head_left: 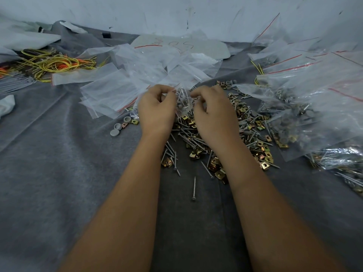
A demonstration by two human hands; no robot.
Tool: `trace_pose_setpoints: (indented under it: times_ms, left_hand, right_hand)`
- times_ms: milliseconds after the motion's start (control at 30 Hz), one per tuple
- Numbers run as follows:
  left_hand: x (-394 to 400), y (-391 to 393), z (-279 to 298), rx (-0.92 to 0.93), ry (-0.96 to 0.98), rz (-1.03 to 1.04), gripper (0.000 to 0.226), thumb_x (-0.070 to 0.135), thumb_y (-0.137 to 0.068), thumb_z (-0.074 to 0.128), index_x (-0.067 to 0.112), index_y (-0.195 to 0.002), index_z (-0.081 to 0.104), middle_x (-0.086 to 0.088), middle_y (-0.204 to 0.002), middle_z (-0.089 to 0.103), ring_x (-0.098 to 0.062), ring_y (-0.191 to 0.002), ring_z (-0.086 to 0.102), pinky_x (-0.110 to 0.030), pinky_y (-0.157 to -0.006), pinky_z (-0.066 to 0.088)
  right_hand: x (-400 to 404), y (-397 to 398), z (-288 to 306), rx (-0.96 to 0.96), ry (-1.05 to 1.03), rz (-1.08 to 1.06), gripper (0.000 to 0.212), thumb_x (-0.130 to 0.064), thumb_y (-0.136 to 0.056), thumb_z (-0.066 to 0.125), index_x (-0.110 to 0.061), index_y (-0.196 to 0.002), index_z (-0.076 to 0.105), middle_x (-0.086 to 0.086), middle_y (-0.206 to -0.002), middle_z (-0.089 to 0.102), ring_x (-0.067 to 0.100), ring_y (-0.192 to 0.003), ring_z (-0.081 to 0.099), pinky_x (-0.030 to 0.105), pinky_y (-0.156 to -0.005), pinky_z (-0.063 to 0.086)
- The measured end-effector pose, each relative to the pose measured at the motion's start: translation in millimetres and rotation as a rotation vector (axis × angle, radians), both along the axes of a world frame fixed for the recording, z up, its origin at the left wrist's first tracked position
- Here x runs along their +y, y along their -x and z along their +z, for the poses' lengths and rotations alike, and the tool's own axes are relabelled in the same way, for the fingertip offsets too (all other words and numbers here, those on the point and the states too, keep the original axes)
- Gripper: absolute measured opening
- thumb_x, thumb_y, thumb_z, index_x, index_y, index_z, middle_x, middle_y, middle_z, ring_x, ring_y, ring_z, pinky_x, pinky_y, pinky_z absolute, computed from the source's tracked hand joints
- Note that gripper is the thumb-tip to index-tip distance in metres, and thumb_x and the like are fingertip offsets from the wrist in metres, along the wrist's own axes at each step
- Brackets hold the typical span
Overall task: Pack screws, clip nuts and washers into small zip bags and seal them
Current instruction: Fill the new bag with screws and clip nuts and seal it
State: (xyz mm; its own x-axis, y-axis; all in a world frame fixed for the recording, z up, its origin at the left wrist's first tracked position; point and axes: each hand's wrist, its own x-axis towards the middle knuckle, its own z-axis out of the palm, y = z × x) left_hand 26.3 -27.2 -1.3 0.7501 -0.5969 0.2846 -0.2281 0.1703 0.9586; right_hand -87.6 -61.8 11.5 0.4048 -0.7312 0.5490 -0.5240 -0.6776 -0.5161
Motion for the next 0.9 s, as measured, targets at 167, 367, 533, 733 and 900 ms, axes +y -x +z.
trace_pose_setpoints:
  times_ms: [167,367,533,733,900]
  left_hand:
    - [-1.5,-1.8,-0.2,0.041,-0.014,0.027,0.020,0.008,-0.087,0.056,0.021,-0.076,0.066,0.012,-0.045,0.044,-0.003,-0.039,0.036,-0.018,-0.041,0.029]
    - [-0.8,-1.6,1.4,0.046,-0.031,0.030,0.019,0.010,-0.087,0.056,0.021,-0.077,0.067,0.007,-0.052,0.048,-0.003,-0.041,0.037,-0.020,-0.044,0.030]
    - [-0.7,-0.7,1.9,0.043,-0.040,0.039,0.017,0.009,-0.089,0.056,0.019,-0.079,0.067,0.008,-0.049,0.045,-0.002,-0.037,0.035,-0.016,-0.039,0.028]
    - [-0.7,-0.4,2.0,0.036,-0.040,0.037,0.017,0.009,-0.088,0.056,0.017,-0.081,0.069,0.004,-0.054,0.049,-0.001,-0.039,0.036,-0.016,-0.040,0.029]
    - [-0.9,-0.7,1.5,0.040,-0.039,0.039,0.016,0.008,-0.089,0.056,0.015,-0.082,0.069,0.004,-0.054,0.046,-0.002,-0.038,0.034,-0.016,-0.039,0.027]
  right_hand:
    - [-9.9,18.1,4.5,0.379,-0.077,-0.416,0.033,-0.022,-0.089,0.046,-0.013,-0.120,0.054,0.013,-0.124,0.049,0.034,-0.116,0.045,0.044,-0.090,0.038]
    - [-17.9,24.9,2.7,0.574,-0.283,-0.406,0.047,-0.035,-0.090,0.045,-0.009,-0.128,0.053,0.022,-0.141,0.039,0.039,-0.129,0.033,0.048,-0.104,0.032]
    - [-18.5,20.9,-0.1,0.424,-0.235,-0.209,0.031,-0.016,-0.087,0.058,-0.012,-0.117,0.066,0.014,-0.120,0.062,0.031,-0.110,0.055,0.039,-0.092,0.048]
    - [-19.1,21.4,1.3,0.227,-0.277,-0.173,0.022,-0.011,-0.091,0.064,-0.021,-0.108,0.074,0.004,-0.107,0.071,0.023,-0.087,0.067,0.034,-0.084,0.053]
    - [-24.5,24.2,-0.6,0.077,-0.309,-0.155,0.013,-0.014,-0.089,0.069,-0.019,-0.100,0.073,-0.007,-0.080,0.063,0.001,-0.049,0.056,0.004,-0.045,0.036]
